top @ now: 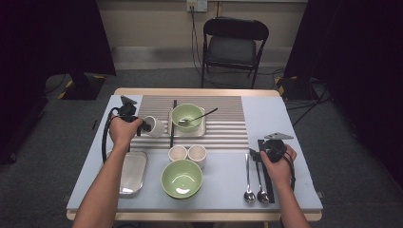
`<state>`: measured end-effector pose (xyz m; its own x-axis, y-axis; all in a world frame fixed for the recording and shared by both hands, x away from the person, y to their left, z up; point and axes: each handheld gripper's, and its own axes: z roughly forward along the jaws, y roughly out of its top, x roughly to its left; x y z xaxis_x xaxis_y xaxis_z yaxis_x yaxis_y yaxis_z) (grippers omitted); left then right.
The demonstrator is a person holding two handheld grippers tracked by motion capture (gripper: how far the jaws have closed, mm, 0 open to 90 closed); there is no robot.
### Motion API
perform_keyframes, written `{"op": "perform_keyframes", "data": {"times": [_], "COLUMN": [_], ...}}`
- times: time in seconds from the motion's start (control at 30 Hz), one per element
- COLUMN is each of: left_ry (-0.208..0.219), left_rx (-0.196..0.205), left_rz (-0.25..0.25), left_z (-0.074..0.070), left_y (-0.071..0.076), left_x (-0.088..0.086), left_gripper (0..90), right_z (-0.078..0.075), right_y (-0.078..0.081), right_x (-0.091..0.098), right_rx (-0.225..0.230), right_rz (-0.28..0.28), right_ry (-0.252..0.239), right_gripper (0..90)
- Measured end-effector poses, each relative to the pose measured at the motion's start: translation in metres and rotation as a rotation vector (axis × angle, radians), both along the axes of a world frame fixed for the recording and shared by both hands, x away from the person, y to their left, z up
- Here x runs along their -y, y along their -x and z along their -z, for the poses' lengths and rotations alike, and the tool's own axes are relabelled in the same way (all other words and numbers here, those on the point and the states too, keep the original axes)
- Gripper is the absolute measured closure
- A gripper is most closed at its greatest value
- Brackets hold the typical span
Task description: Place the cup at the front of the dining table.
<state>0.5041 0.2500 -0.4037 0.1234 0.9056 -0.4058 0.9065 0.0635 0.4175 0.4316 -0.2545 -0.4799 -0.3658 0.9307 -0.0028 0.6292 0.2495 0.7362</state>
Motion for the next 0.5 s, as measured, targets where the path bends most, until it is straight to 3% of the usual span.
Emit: {"op": "perform_keyframes", "data": {"times": [0.17, 0.5], "left_ry": [-0.001, 0.001], "left_rx": [-0.002, -0.014], "left_rz": [0.008, -0.025], "left_z": [0.003, 0.013], "left_y": [0.000, 0.000], "left_x": [-0.001, -0.007], "left_gripper": [82.3, 82.3], "right_z": [0.000, 0.000], "right_y": [0.000, 0.000], "right_x": [0.000, 0.000], "right_rx": [0.000, 0.000], "right_rz": [0.001, 0.001], "right_ry": [-0.001, 0.000], "right_gripper": [15.0, 15.0]}}
